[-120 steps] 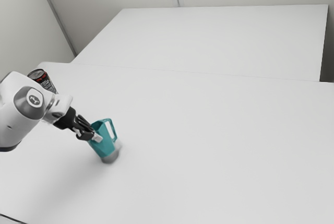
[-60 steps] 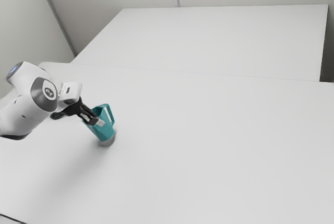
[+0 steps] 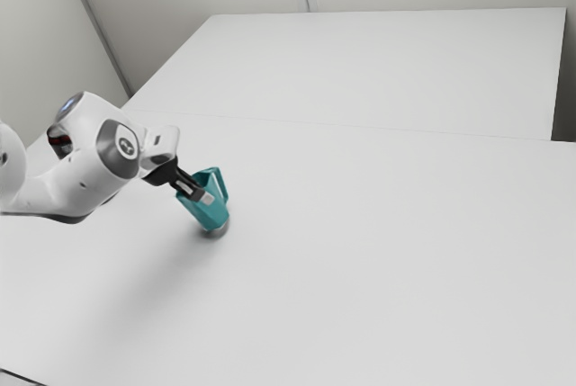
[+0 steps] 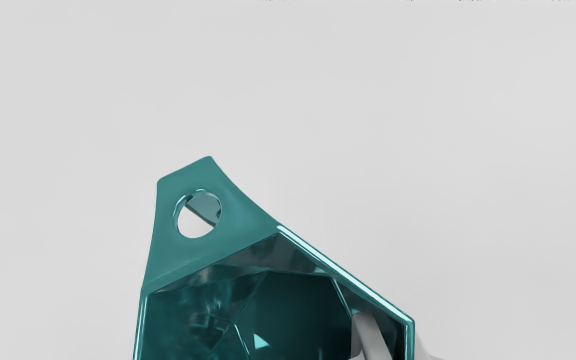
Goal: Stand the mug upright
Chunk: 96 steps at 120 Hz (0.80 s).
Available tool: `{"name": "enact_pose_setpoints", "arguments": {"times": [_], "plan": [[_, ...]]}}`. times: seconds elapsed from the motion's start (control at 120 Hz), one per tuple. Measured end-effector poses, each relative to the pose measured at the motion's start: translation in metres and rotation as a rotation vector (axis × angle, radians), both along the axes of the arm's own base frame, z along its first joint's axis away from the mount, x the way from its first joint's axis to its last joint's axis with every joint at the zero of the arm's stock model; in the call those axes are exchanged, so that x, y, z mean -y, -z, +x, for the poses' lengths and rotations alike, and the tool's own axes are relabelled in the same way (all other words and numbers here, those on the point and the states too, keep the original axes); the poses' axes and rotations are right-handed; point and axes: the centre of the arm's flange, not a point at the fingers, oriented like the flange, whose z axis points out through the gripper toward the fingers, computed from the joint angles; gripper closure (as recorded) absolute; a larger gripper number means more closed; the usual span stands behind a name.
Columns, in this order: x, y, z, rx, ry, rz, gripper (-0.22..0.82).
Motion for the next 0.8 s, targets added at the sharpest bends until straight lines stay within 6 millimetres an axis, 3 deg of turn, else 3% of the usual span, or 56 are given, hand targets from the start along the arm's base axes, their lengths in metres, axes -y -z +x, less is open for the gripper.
{"name": "enact_pose_setpoints", "arguments": {"times": [0.258, 0.433, 0.6, 0.8], "plan": [[0.022, 0.01, -0.007, -0.043, 0.001, -0.043, 0.79], [0.021, 0.014, -0.018, -0.072, -0.014, -0.066, 0.78], [0.022, 0.012, -0.02, -0.09, -0.013, -0.087, 0.41], [0.024, -0.032, -0.024, -0.018, -0.003, -0.121, 0.16]]}}
